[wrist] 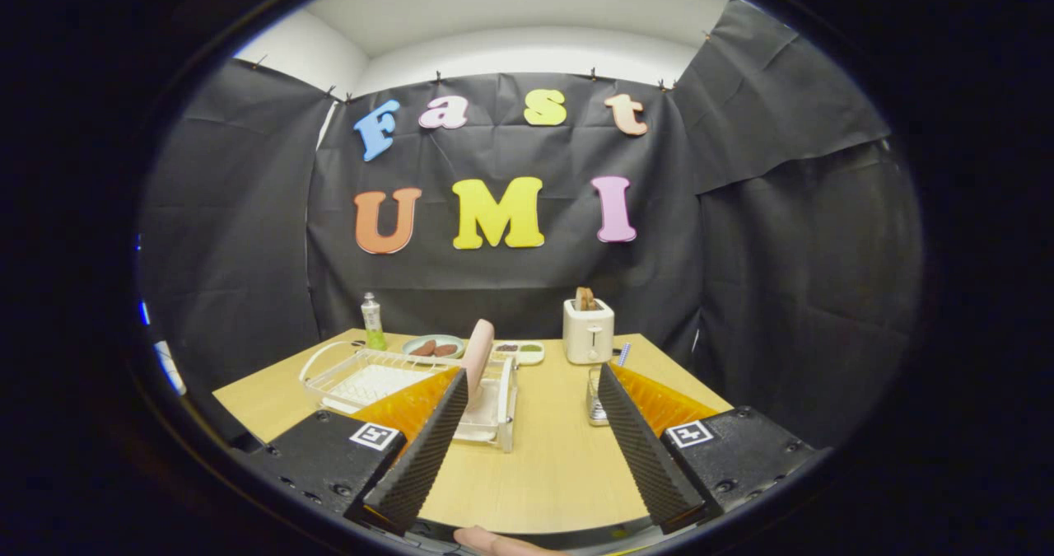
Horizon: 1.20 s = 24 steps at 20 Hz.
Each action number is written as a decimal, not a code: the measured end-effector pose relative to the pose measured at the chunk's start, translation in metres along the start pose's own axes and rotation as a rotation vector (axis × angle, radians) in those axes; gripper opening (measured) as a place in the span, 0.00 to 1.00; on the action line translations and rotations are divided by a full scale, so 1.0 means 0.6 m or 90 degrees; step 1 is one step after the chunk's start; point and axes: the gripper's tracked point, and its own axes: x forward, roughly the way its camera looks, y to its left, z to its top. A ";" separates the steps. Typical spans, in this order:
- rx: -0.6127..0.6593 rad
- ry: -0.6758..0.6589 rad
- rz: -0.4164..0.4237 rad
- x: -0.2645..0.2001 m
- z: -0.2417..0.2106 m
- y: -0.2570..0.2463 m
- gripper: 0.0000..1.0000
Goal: Take the plate from the dish rack, then take the spoon from the basket and place it into the plate.
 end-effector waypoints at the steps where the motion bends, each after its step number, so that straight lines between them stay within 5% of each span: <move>1: -0.004 0.005 0.008 0.006 0.004 0.007 1.00; 7: -0.005 0.038 0.008 0.077 0.034 0.018 1.00; 24: -0.102 0.363 0.024 0.418 0.039 0.117 1.00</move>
